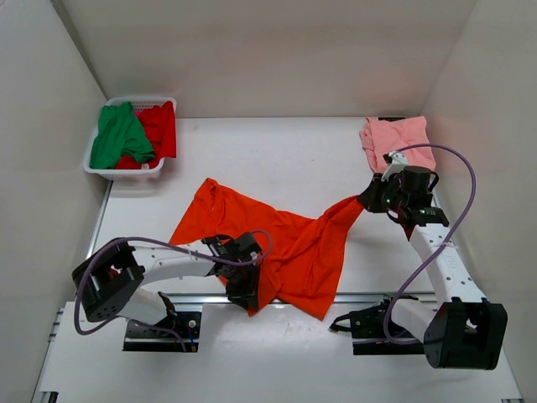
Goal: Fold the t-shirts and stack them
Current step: Flatten out the tshirt
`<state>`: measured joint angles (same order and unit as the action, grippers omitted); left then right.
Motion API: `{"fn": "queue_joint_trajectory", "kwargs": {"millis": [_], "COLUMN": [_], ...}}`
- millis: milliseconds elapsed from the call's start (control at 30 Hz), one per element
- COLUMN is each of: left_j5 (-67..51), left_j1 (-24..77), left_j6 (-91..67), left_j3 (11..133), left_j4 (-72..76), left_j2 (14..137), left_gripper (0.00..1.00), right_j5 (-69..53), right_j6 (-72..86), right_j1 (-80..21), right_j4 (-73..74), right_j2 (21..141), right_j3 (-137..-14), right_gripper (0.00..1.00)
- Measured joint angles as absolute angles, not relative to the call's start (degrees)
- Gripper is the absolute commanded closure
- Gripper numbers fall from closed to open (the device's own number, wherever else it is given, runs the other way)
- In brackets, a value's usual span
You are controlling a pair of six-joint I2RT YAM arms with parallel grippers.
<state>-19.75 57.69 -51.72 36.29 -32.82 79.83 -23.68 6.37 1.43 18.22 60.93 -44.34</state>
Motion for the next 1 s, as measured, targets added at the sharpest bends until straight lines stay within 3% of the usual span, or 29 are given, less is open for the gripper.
{"fn": "queue_joint_trajectory", "kwargs": {"millis": [33, 67, 100, 400, 500, 700, 767, 867, 1000], "left_j5": [-19.64, -19.46, -19.4, -17.45, -14.44, -10.07, -9.21, -9.28, -8.08], "left_j1": [57.8, 57.89, 57.91, 55.13, 46.5, 20.05, 16.12, 14.55, 14.57], "left_j6": [-51.42, -50.92, -50.7, -46.54, -42.0, -33.06, -31.92, -31.53, -32.62], "left_j3": [36.62, 36.75, 36.82, 41.15, 53.6, 97.86, 107.66, 115.22, 113.03], "left_j4": [-33.08, -33.21, -33.34, -39.07, -46.92, -51.22, -51.75, -51.09, -47.92], "left_j2": [80.53, 81.21, 81.76, 81.6, 79.46, 79.2, 78.91, 77.36, 71.88], "left_gripper": [0.72, 0.94, 1.0, 1.0, 1.0, 1.0, 1.0, 1.0, 1.0], "right_j5": [-23.88, -24.08, -24.23, -25.36, -25.43, -26.2, -26.57, -26.98, -28.01], "right_j6": [6.37, 6.37, 6.37, 6.2, 5.96, 6.2, 6.55, 6.9, 7.05], "right_j1": [1.69, 1.98, 2.07, 2.07, 2.0, 2.07, 2.31, 2.39, 2.79], "right_j4": [18.13, 18.04, 17.93, 17.19, 18.24, 20.34, 19.86, 18.22, 17.65], "right_j2": [60.93, 60.93, 60.93, 61.04, 61.82, 65.47, 65.73, 65.25, 62.76], "right_j3": [-44.34, -44.34, -44.34, -44.23, -45.71, -60.1, -66.3, -73.56, -78.81], "right_gripper": [0.99, 1.0, 1.0, 1.0, 1.0, 1.0, 1.0, 1.0, 1.0]}}
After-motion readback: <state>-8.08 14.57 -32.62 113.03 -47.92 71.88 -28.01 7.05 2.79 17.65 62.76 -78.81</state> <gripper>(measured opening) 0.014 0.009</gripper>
